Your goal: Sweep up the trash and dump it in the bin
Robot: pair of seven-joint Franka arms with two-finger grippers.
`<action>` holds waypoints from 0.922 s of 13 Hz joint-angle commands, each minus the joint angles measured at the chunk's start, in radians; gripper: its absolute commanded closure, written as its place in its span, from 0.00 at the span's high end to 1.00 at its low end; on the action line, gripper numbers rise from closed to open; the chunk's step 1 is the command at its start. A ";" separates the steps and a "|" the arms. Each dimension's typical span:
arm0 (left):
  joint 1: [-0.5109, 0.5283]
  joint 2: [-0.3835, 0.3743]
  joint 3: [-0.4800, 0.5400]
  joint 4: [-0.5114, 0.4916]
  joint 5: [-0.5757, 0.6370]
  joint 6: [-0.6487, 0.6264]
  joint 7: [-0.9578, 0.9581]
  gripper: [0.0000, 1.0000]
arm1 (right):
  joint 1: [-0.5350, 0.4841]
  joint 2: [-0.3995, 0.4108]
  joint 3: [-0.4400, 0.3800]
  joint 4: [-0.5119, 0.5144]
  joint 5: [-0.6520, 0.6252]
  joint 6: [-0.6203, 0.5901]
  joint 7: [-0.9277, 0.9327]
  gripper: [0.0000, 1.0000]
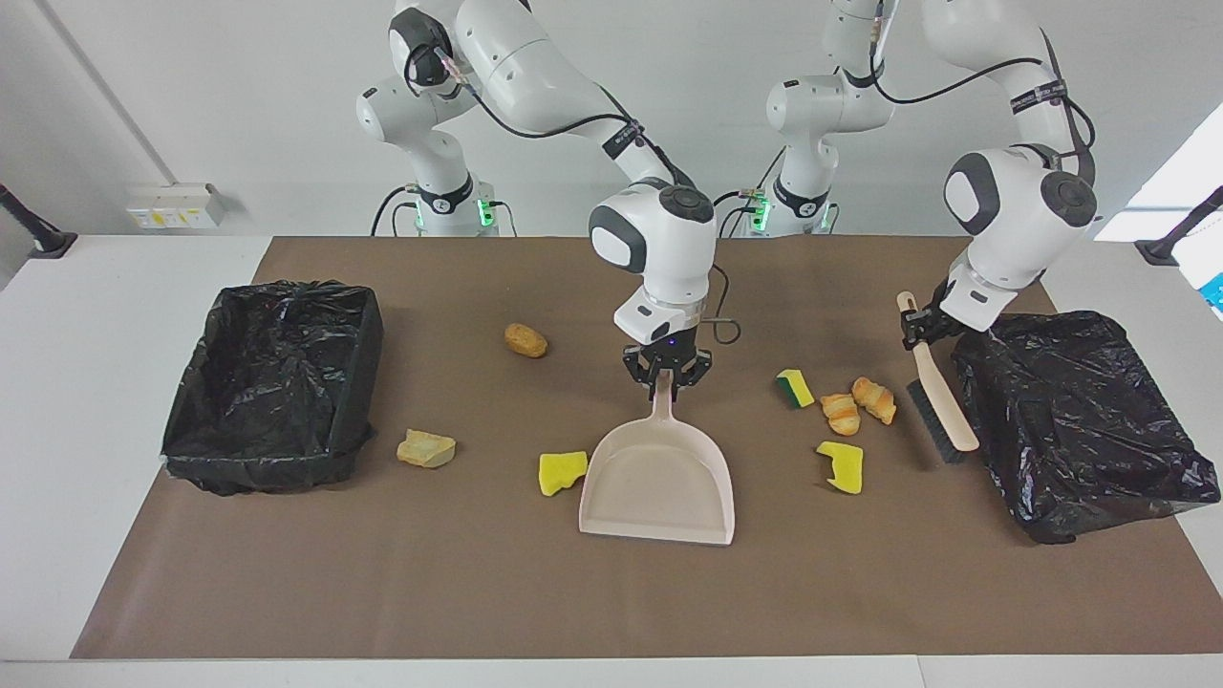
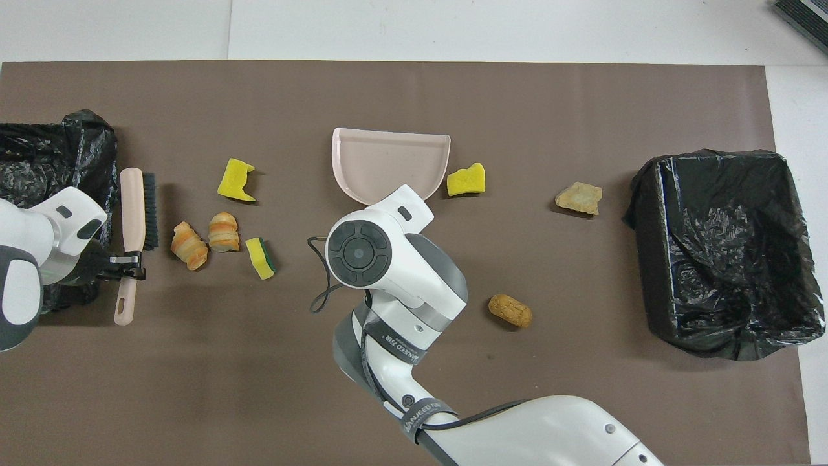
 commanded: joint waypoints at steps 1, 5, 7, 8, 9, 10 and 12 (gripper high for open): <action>-0.024 -0.008 0.003 -0.047 0.028 0.066 -0.051 0.00 | -0.007 -0.054 0.003 -0.025 -0.014 -0.016 -0.082 0.00; -0.039 -0.012 -0.002 -0.053 0.028 0.065 -0.091 0.00 | -0.038 -0.100 0.009 -0.031 0.008 -0.093 -0.481 0.00; -0.073 -0.017 -0.009 -0.065 0.028 0.068 -0.148 0.00 | -0.067 -0.140 0.009 -0.052 0.117 -0.142 -0.698 0.00; -0.090 -0.023 -0.009 -0.075 0.028 0.069 -0.168 0.00 | -0.078 -0.156 0.008 -0.067 0.165 -0.154 -0.813 0.00; -0.108 -0.028 -0.011 -0.084 0.028 0.072 -0.175 0.00 | -0.093 -0.163 0.008 -0.081 0.177 -0.177 -0.923 0.00; -0.124 -0.031 -0.015 -0.088 0.028 0.069 -0.180 0.00 | -0.099 -0.168 0.008 -0.097 0.177 -0.193 -1.022 0.00; -0.125 -0.048 -0.054 -0.117 0.028 0.066 -0.198 0.00 | -0.109 -0.192 0.008 -0.141 0.177 -0.210 -1.161 0.00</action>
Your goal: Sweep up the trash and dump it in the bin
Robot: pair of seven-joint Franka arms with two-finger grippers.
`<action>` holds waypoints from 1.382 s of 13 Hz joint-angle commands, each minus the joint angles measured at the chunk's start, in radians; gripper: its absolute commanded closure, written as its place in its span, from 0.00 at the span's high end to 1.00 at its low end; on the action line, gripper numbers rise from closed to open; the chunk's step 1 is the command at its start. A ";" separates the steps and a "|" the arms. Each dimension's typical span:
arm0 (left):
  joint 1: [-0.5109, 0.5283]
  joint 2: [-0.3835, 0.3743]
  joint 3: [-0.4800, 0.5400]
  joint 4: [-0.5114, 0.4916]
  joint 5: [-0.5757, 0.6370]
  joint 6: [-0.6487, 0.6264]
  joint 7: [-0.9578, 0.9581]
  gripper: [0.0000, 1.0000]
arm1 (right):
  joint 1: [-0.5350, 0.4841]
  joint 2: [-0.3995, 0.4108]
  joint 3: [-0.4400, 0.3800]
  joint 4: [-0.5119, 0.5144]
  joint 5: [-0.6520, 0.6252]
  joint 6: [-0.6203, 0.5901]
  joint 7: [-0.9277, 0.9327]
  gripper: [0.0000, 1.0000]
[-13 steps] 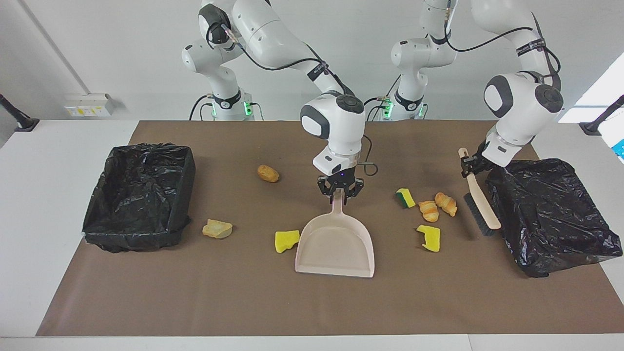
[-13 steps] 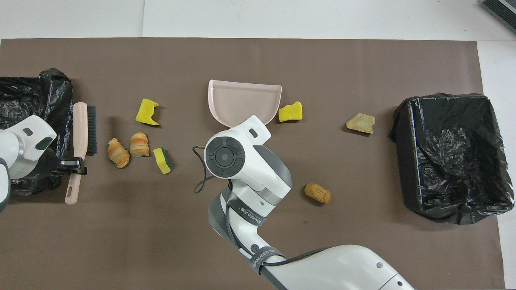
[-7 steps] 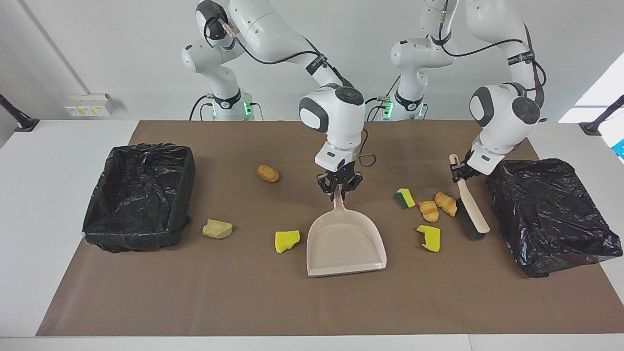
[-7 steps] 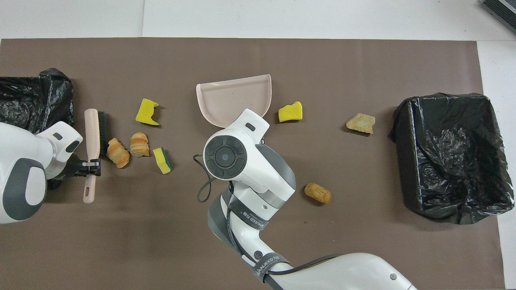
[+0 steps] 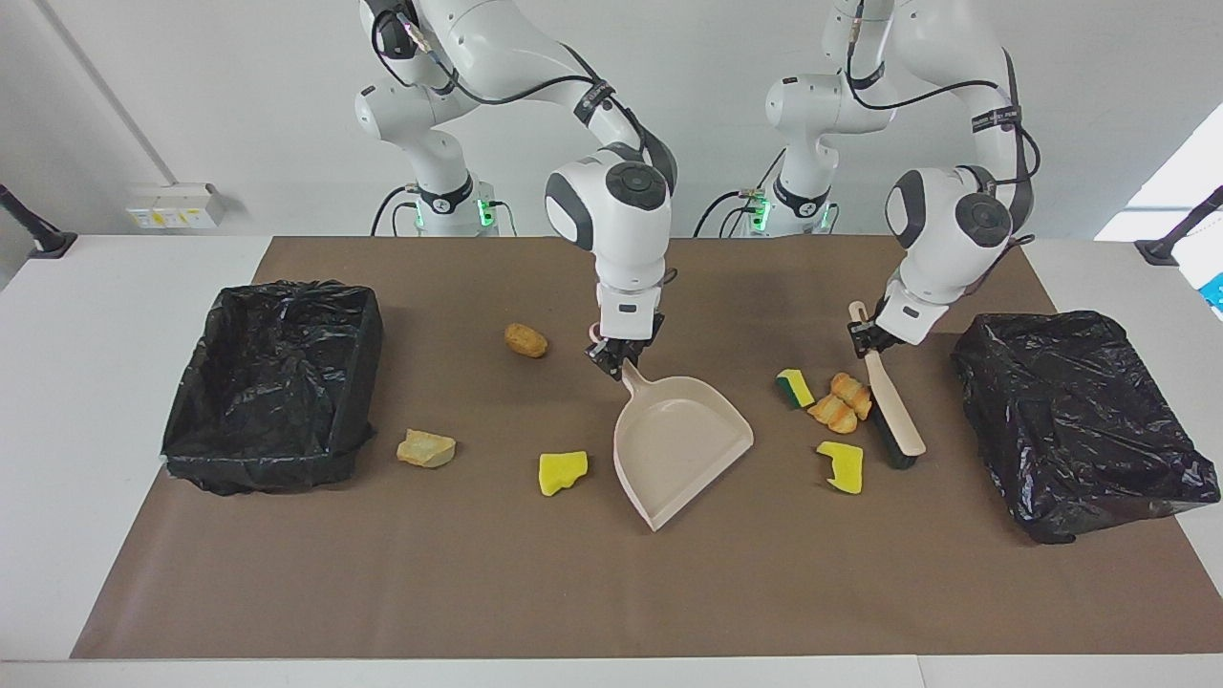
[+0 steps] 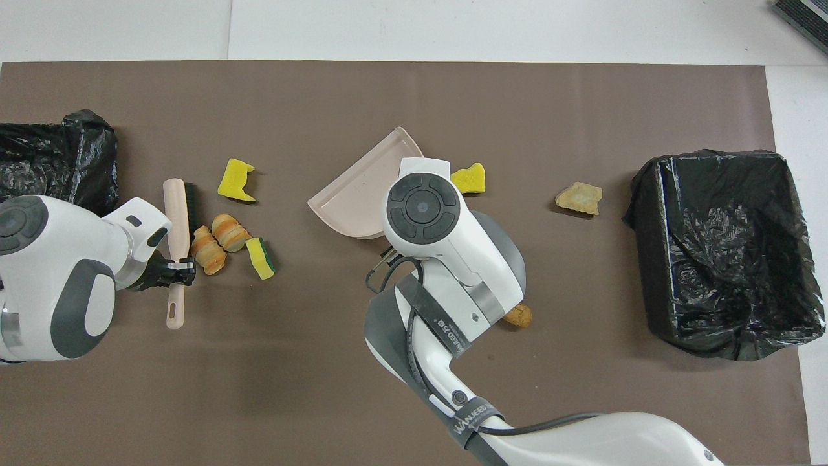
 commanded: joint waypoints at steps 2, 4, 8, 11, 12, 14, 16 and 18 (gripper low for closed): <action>-0.015 -0.056 -0.054 -0.066 0.021 0.017 -0.031 0.00 | -0.023 -0.069 0.009 -0.118 0.023 0.002 -0.281 0.00; -0.015 -0.057 -0.097 -0.066 0.020 0.016 -0.051 0.00 | -0.022 -0.086 0.009 -0.152 0.023 0.000 -0.402 0.00; -0.021 -0.069 -0.177 -0.083 0.013 0.009 -0.144 0.00 | -0.025 -0.100 0.007 -0.184 0.009 0.019 -0.570 0.00; -0.027 -0.073 -0.273 -0.097 -0.016 0.020 -0.228 0.00 | -0.028 -0.095 0.006 -0.184 0.006 0.031 -0.588 0.00; -0.031 -0.059 -0.307 -0.097 -0.019 0.025 -0.265 0.00 | -0.029 -0.092 0.006 -0.184 0.005 0.032 -0.587 0.00; -0.041 -0.059 -0.367 -0.092 -0.061 0.022 -0.278 0.00 | -0.029 -0.089 0.007 -0.184 0.006 0.052 -0.587 0.00; -0.041 -0.060 -0.425 -0.081 -0.100 0.017 -0.277 0.00 | -0.028 -0.081 0.007 -0.184 0.011 0.071 -0.587 0.00; -0.041 -0.060 -0.473 -0.064 -0.100 0.014 -0.257 0.00 | -0.032 -0.074 0.009 -0.184 0.020 0.089 -0.597 0.00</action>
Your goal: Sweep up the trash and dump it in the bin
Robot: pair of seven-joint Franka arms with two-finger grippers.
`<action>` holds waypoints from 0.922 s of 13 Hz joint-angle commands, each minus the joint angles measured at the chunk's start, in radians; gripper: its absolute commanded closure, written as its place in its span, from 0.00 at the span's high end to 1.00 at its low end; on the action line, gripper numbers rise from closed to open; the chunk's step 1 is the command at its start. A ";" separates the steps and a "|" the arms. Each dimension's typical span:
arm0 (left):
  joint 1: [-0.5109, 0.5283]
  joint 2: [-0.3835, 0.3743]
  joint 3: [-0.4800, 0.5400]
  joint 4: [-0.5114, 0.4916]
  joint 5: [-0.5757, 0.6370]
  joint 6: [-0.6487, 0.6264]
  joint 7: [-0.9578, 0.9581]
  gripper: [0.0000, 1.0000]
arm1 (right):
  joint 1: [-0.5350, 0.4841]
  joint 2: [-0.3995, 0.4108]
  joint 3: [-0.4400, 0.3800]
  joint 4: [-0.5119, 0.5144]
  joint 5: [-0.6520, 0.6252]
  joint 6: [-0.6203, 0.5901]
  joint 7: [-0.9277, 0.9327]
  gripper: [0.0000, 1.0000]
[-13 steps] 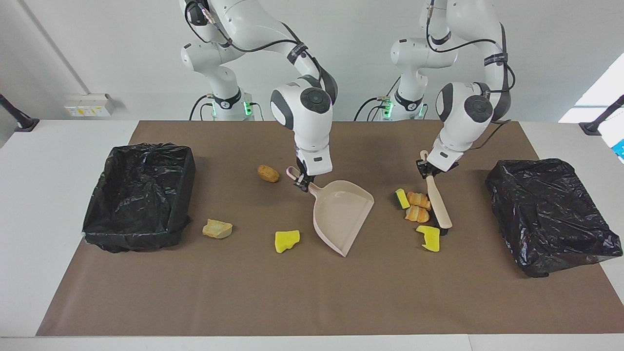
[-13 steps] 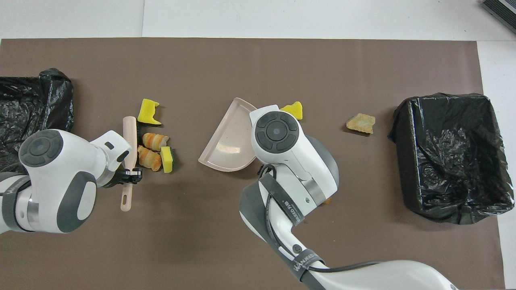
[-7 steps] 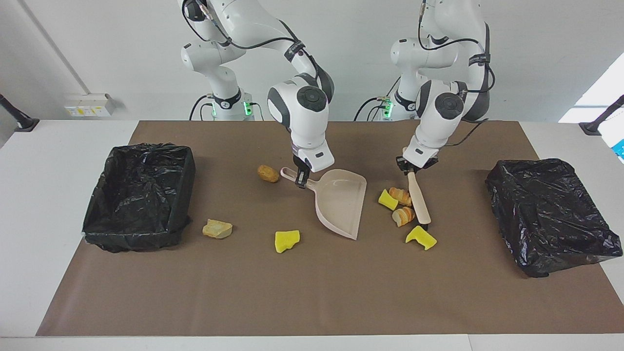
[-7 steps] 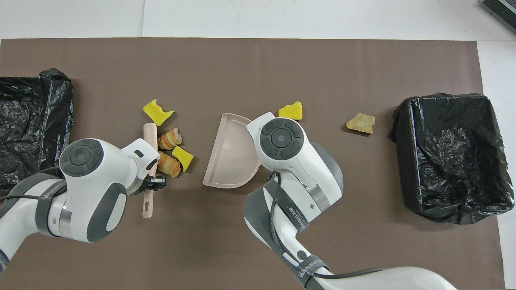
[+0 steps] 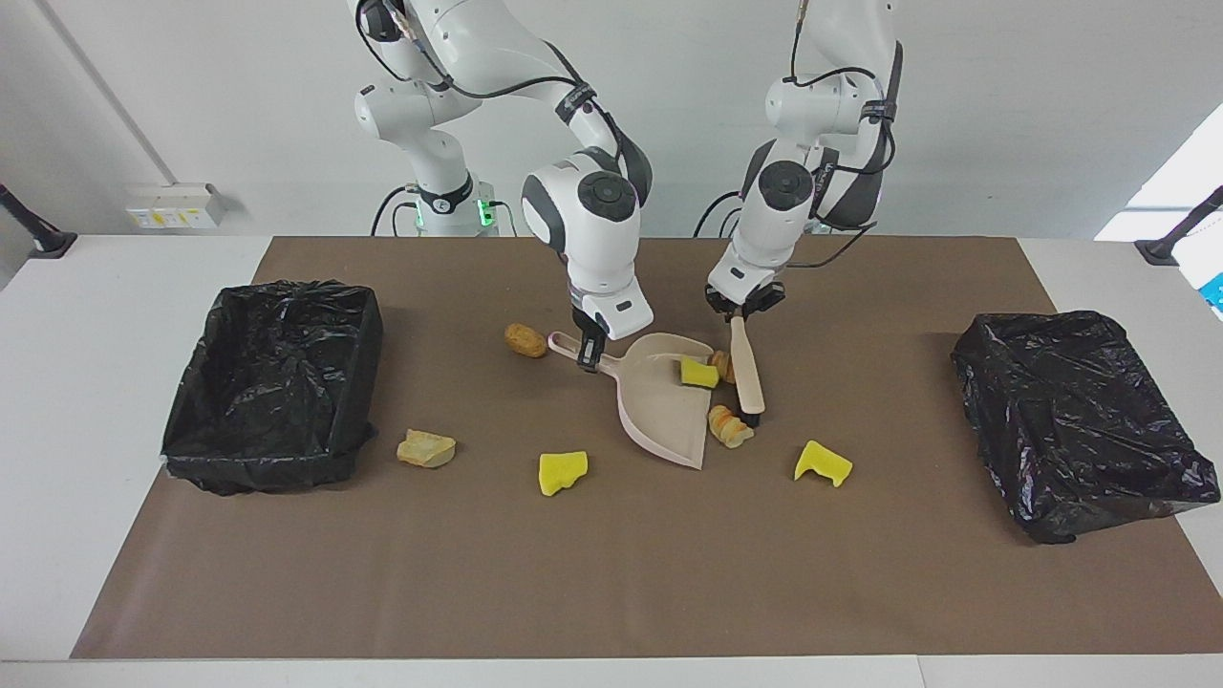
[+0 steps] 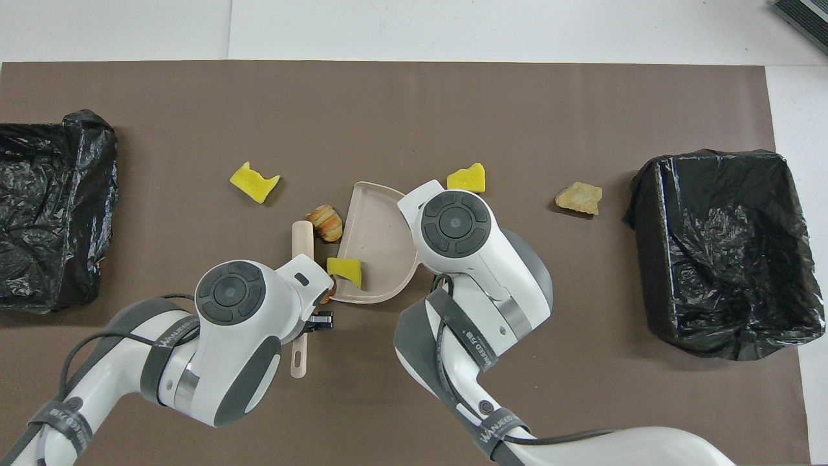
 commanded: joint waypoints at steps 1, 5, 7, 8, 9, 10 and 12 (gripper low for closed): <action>-0.012 -0.014 -0.059 0.013 -0.033 0.002 0.042 0.00 | -0.015 0.006 0.012 -0.022 0.022 0.056 -0.060 0.00; -0.002 -0.029 -0.059 0.077 -0.033 -0.071 0.123 0.00 | -0.024 0.007 0.012 -0.021 0.022 0.067 -0.098 0.00; 0.052 -0.057 -0.018 0.126 -0.033 -0.217 0.233 0.00 | -0.021 0.006 0.012 -0.021 0.022 0.062 -0.087 0.00; 0.084 -0.066 0.022 0.146 -0.033 -0.255 0.249 0.00 | -0.020 0.006 0.012 -0.021 0.022 0.062 -0.087 0.00; 0.096 -0.063 0.083 0.158 -0.023 -0.247 0.253 0.00 | -0.021 0.006 0.012 -0.021 0.022 0.061 -0.087 0.00; 0.100 -0.051 0.140 0.172 -0.012 -0.227 0.258 0.00 | -0.020 0.006 0.010 -0.019 0.022 0.061 -0.086 0.00; 0.100 -0.014 0.260 0.185 0.022 -0.059 0.290 0.00 | -0.020 0.006 0.012 -0.019 0.022 0.061 -0.087 0.00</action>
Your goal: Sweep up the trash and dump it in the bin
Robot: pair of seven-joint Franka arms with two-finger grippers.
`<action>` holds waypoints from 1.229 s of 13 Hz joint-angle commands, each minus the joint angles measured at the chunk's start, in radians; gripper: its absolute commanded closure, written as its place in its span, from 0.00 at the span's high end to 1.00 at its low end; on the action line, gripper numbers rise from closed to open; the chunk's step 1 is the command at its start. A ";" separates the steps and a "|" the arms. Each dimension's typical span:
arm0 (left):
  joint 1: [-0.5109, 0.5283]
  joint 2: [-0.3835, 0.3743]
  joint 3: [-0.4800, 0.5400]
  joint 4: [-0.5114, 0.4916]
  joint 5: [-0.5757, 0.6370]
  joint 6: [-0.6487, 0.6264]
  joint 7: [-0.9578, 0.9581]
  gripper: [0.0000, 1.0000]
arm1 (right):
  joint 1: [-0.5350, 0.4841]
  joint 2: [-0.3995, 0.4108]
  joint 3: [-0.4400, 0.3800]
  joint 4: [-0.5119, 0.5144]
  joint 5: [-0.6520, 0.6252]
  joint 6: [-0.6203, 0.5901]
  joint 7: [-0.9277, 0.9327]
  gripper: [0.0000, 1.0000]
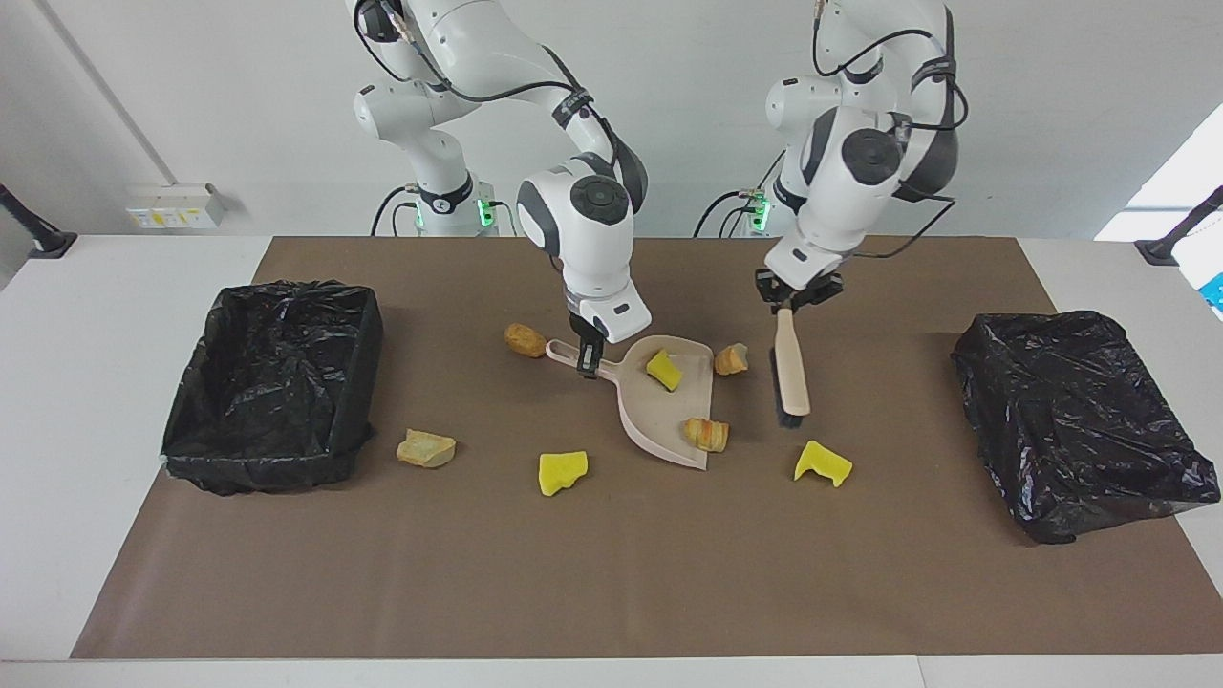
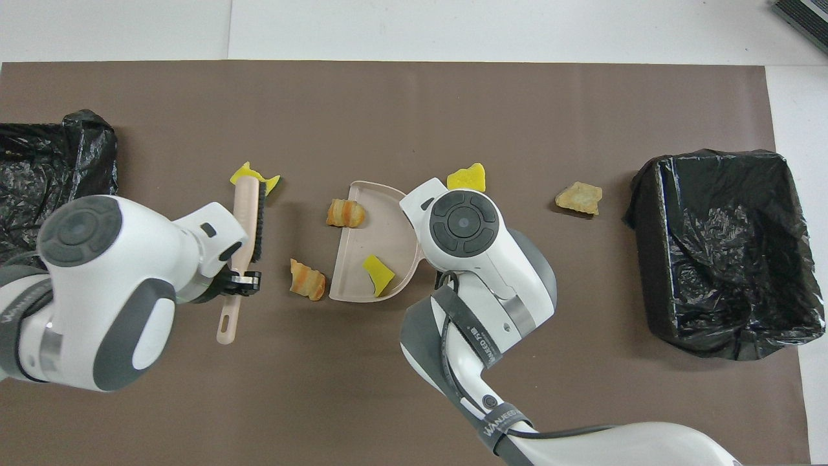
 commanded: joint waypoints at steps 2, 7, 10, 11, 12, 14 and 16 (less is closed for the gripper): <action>-0.002 0.110 0.143 0.029 0.020 0.213 0.069 0.00 | -0.012 0.004 0.011 -0.010 0.021 0.026 -0.026 0.00; -0.008 0.242 0.179 0.051 0.087 0.355 0.192 0.00 | -0.004 0.002 0.011 -0.013 0.021 0.031 -0.043 0.00; -0.036 0.245 0.139 0.069 0.241 0.248 0.193 0.00 | -0.004 0.000 0.011 -0.016 0.021 0.026 -0.048 0.00; -0.047 0.260 0.131 0.075 0.246 0.241 0.192 0.00 | -0.004 0.000 0.011 -0.015 0.021 0.025 -0.048 0.00; -0.062 0.262 0.130 0.084 0.247 0.205 0.192 0.00 | -0.002 -0.001 0.011 -0.015 0.021 0.024 -0.048 0.00; -0.093 0.262 0.111 0.106 0.247 0.140 0.192 0.00 | -0.001 -0.001 0.011 -0.015 0.021 0.023 -0.048 0.00; -0.096 0.258 0.046 0.097 0.246 0.073 0.183 0.00 | -0.002 -0.001 0.011 -0.016 0.021 0.024 -0.049 0.00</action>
